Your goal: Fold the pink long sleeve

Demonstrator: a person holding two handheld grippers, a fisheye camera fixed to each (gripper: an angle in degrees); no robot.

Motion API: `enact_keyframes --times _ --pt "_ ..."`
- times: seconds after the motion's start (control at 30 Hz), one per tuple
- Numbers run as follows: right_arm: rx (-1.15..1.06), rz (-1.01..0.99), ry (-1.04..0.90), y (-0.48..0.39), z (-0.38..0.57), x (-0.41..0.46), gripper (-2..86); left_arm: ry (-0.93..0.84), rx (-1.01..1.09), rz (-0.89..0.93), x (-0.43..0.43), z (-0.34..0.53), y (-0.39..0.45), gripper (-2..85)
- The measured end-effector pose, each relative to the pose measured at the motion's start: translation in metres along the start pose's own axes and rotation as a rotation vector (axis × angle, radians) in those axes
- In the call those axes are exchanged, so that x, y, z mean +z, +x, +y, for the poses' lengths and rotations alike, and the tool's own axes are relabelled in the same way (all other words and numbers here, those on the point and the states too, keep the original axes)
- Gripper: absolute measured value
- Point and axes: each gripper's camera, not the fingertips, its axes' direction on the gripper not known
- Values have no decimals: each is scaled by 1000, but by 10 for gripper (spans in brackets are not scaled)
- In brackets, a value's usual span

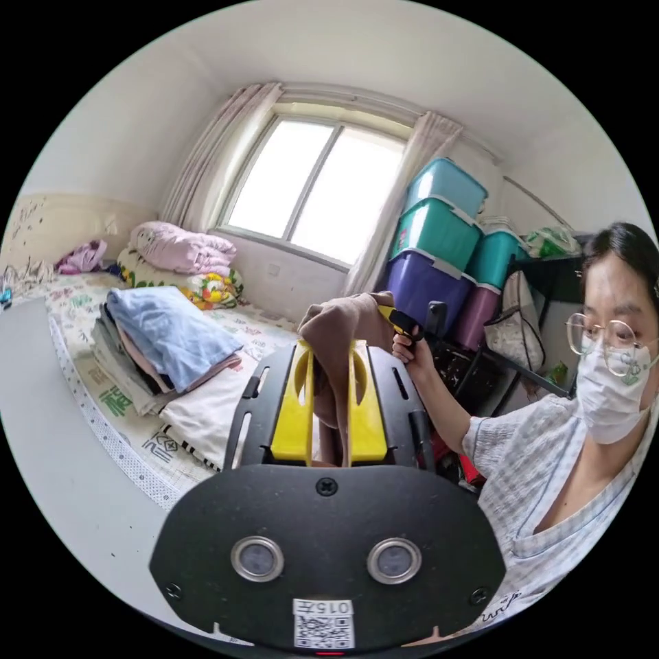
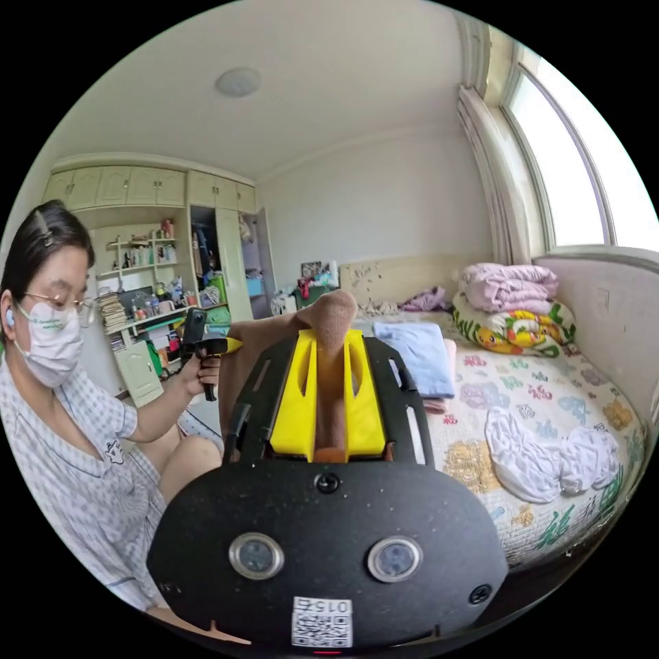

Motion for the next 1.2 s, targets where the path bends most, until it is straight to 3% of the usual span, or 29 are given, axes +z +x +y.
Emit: enact_keyframes --times 0.27,0.47,0.8,0.87,0.93,1.03,1.2 --pt "221 130 -325 125 -10 230 69 -143 -335 -175 111 41 -191 72" --pt "294 317 -604 172 8 348 82 -239 -545 -301 165 86 -293 66" --pt "317 396 -623 178 -24 331 79 -348 -504 -360 187 108 -324 79" --pt "275 477 -575 169 -41 316 71 -321 -444 -476 171 96 -316 75" --pt "253 512 -522 164 -55 306 75 -279 -408 -476 161 83 -311 84" --pt "313 449 -495 175 -72 302 98 -269 -403 -337 171 61 -311 109" --pt "529 242 -419 207 -79 286 125 -304 -431 -347 209 48 -328 128"
